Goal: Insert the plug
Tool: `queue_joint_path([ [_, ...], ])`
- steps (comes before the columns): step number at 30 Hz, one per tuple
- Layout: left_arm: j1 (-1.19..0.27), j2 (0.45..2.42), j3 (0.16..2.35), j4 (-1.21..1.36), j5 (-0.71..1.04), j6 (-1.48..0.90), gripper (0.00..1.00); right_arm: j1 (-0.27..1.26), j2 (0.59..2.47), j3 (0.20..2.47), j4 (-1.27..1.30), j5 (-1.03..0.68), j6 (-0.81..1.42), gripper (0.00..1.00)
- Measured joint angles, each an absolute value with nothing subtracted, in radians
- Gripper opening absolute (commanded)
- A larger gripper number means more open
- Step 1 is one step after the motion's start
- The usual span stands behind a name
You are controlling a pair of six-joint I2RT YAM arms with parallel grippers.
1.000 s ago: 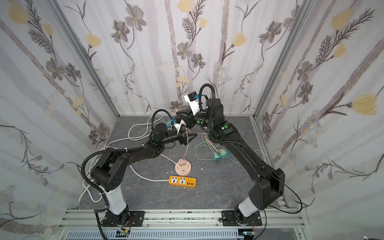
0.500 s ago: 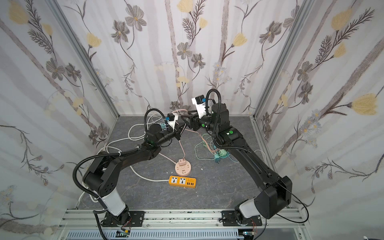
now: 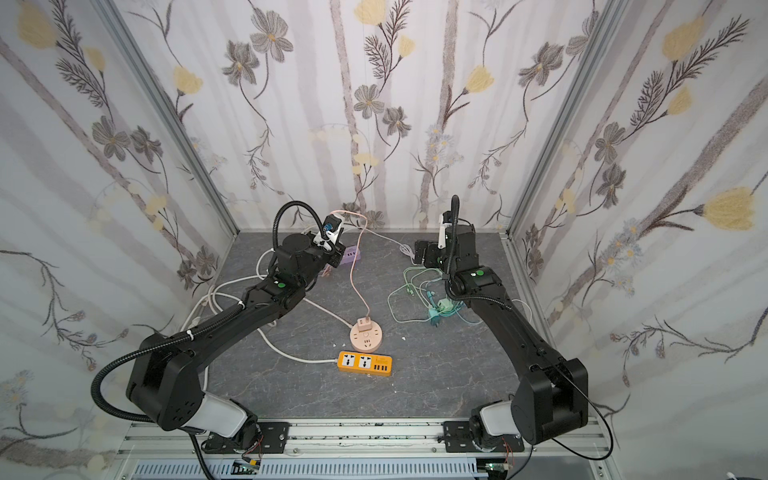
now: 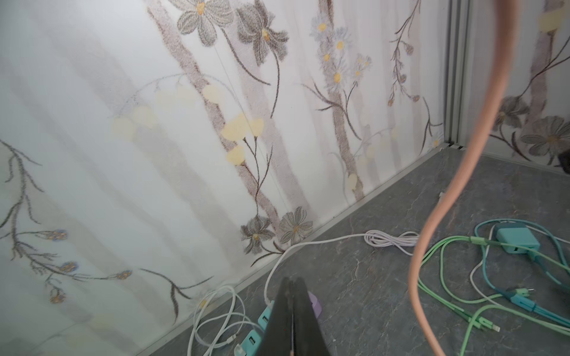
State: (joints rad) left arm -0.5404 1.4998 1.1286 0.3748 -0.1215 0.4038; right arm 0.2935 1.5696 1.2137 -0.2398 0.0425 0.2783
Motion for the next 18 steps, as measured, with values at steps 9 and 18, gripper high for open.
queue_joint_path([
  [9, -0.483, 1.586, 1.086, 0.229, -0.188, 0.363, 0.07, 0.207, 1.655, 1.120, -0.448, 0.076, 0.348, 0.96],
  [18, -0.474, 1.588, 1.124, -0.099, -0.210, 0.337, 1.00, 0.182, 1.695, 1.097, -0.488, 0.022, 0.385, 0.96],
])
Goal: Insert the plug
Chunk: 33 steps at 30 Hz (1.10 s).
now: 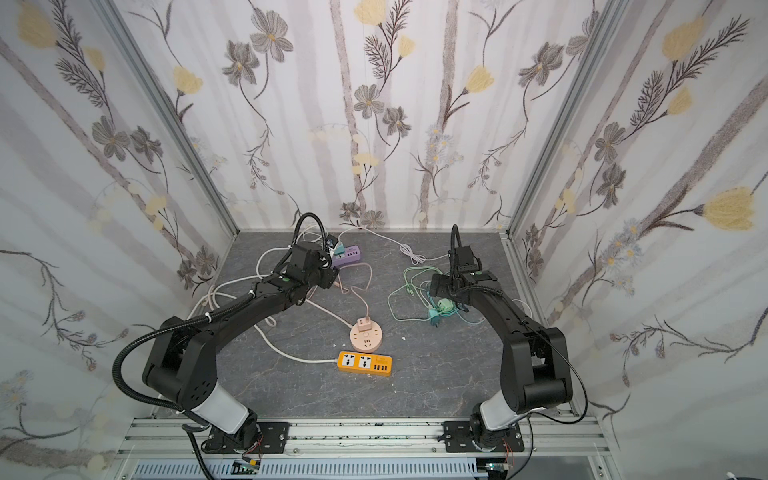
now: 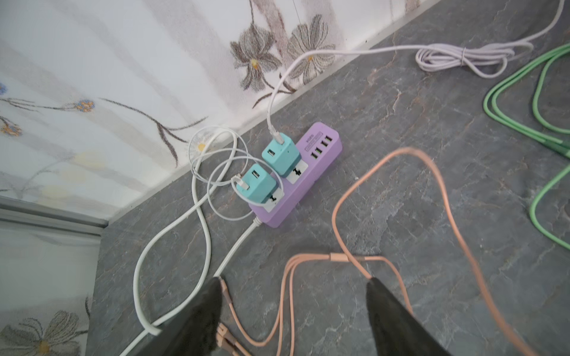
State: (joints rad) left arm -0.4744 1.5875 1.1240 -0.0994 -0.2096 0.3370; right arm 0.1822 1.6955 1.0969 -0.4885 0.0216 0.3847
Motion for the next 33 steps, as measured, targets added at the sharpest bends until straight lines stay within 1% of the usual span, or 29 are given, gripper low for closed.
queue_joint_path([
  [3, -0.473, 1.511, 1.070, -0.211, -0.212, 0.345, 1.00, 0.181, 1.661, 1.076, -0.488, 0.012, 0.389, 0.98],
  [7, -0.470, 1.387, 0.993, -0.326, -0.200, 0.344, 1.00, 0.178, 1.629, 1.048, -0.473, 0.033, 0.409, 0.97],
  [10, -0.492, 1.259, 0.899, -0.338, -0.115, 0.336, 1.00, 0.160, 1.620, 1.010, -0.453, 0.044, 0.445, 0.95],
  [14, -0.582, 1.155, 0.754, -0.266, 0.015, 0.332, 1.00, 0.147, 1.620, 0.970, -0.416, 0.038, 0.504, 0.91],
  [17, -0.654, 1.182, 0.717, -0.201, 0.028, 0.295, 1.00, 0.145, 1.621, 0.937, -0.376, 0.025, 0.558, 0.82],
  [21, -0.804, 1.306, 0.715, -0.069, -0.059, 0.250, 1.00, 0.144, 1.621, 0.868, -0.345, 0.025, 0.631, 0.78],
  [26, -0.884, 1.425, 0.715, 0.058, -0.196, 0.182, 1.00, 0.144, 1.634, 0.822, -0.282, 0.007, 0.698, 0.68],
  [28, -0.905, 1.464, 0.721, 0.079, -0.233, 0.167, 1.00, 0.144, 1.650, 0.812, -0.262, 0.007, 0.720, 0.62],
  [33, -0.920, 1.504, 0.727, 0.114, -0.293, 0.146, 1.00, 0.145, 1.672, 0.804, -0.224, 0.006, 0.740, 0.42],
])
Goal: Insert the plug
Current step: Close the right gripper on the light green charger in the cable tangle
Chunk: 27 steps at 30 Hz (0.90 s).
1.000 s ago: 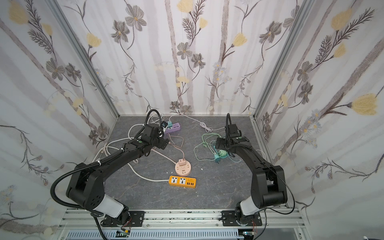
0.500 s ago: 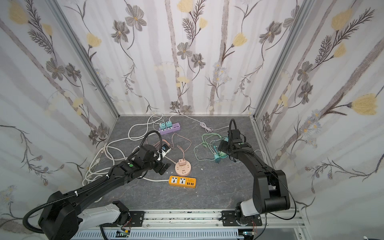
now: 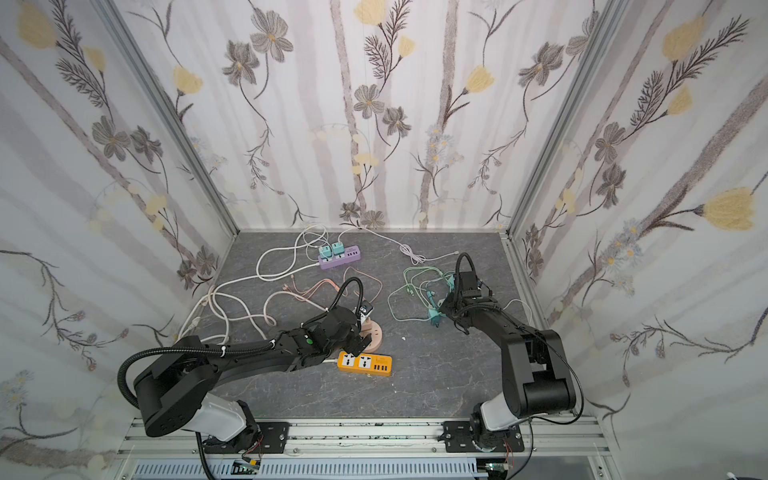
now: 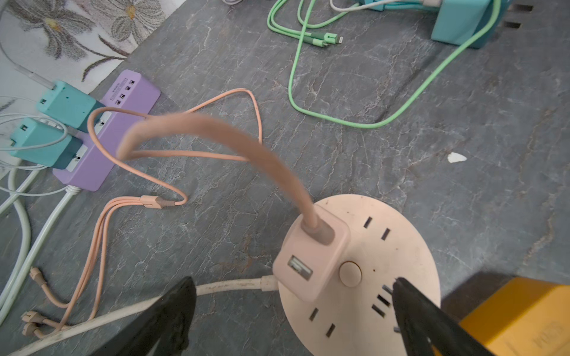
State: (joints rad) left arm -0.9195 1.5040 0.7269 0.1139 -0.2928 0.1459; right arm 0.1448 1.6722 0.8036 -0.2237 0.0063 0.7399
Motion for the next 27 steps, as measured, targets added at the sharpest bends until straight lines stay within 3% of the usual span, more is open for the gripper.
queue_joint_path([
  [2, -0.921, 1.504, 0.727, 0.120, -0.310, 0.141, 1.00, 0.145, 1.672, 0.797, -0.203, 0.006, 0.742, 0.38],
  [14, -0.921, 1.457, 0.746, 0.157, -0.264, 0.128, 1.00, 0.147, 1.707, 0.793, -0.133, -0.046, 0.786, 0.36],
  [20, -0.921, 1.432, 0.746, 0.186, -0.221, 0.127, 1.00, 0.160, 1.733, 0.785, -0.091, -0.057, 0.832, 0.42],
  [27, -0.921, 1.433, 0.744, 0.188, -0.209, 0.123, 1.00, 0.173, 1.757, 0.794, -0.071, -0.076, 0.870, 0.21],
])
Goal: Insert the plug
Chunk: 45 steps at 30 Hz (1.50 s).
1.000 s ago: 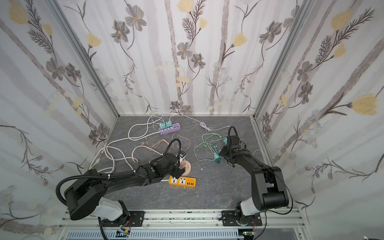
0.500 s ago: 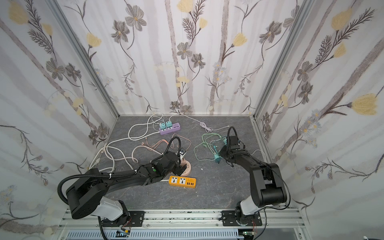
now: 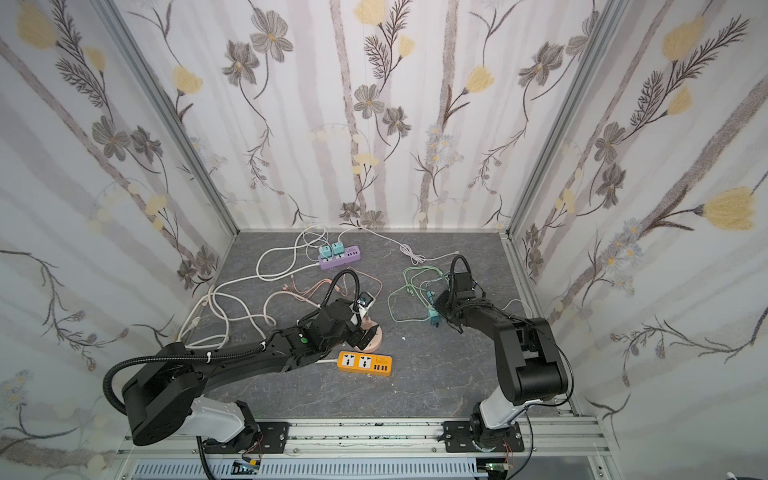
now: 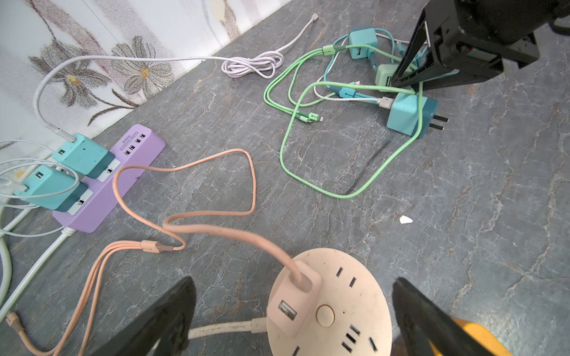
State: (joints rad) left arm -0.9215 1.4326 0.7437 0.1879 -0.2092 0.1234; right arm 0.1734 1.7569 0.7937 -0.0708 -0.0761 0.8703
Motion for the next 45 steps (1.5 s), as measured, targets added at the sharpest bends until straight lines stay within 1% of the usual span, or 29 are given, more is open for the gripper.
queue_joint_path([
  [2, -0.921, 1.433, 0.744, 0.188, -0.209, 0.123, 1.00, 0.178, 1.745, 0.786, -0.065, -0.076, 0.881, 0.19],
  [7, -0.921, 1.432, 0.744, 0.188, -0.209, 0.123, 1.00, 0.191, 1.664, 0.768, -0.065, -0.075, 0.879, 0.17],
  [13, -0.922, 1.422, 0.750, 0.187, -0.206, 0.124, 1.00, 0.228, 1.553, 0.765, -0.072, -0.068, 0.777, 0.01],
  [18, -0.922, 1.420, 0.765, 0.190, -0.194, 0.127, 1.00, 0.236, 1.499, 0.753, -0.084, -0.068, 0.707, 0.00],
  [22, -0.922, 1.419, 0.786, 0.189, -0.160, 0.142, 1.00, 0.251, 1.398, 0.764, -0.094, -0.077, 0.615, 0.00],
  [28, -0.922, 1.411, 0.862, 0.182, -0.022, 0.215, 1.00, 0.260, 1.237, 0.905, -0.101, -0.160, 0.439, 0.00],
  [32, -0.922, 1.430, 0.928, 0.179, 0.064, 0.247, 0.93, 0.273, 1.198, 0.977, -0.111, -0.231, 0.363, 0.00],
  [34, -0.921, 1.505, 1.032, 0.153, 0.107, 0.259, 0.90, 0.289, 1.185, 1.024, -0.138, -0.273, 0.336, 0.00],
  [37, -0.921, 1.582, 1.145, 0.166, 0.163, 0.258, 0.88, 0.316, 1.158, 1.079, -0.093, -0.341, 0.315, 0.00],
  [42, -0.921, 1.674, 1.214, 0.190, 0.261, 0.228, 0.82, 0.336, 1.169, 1.124, -0.068, -0.385, 0.313, 0.00],
  [43, -0.921, 1.685, 1.219, 0.192, 0.278, 0.221, 0.79, 0.337, 1.172, 1.132, -0.063, -0.387, 0.313, 0.00],
  [44, -0.921, 1.692, 1.221, 0.196, 0.290, 0.206, 0.71, 0.338, 1.175, 1.138, -0.055, -0.391, 0.313, 0.00],
  [45, -0.921, 1.699, 1.222, 0.199, 0.297, 0.203, 0.54, 0.339, 1.178, 1.143, -0.039, -0.395, 0.315, 0.00],
])
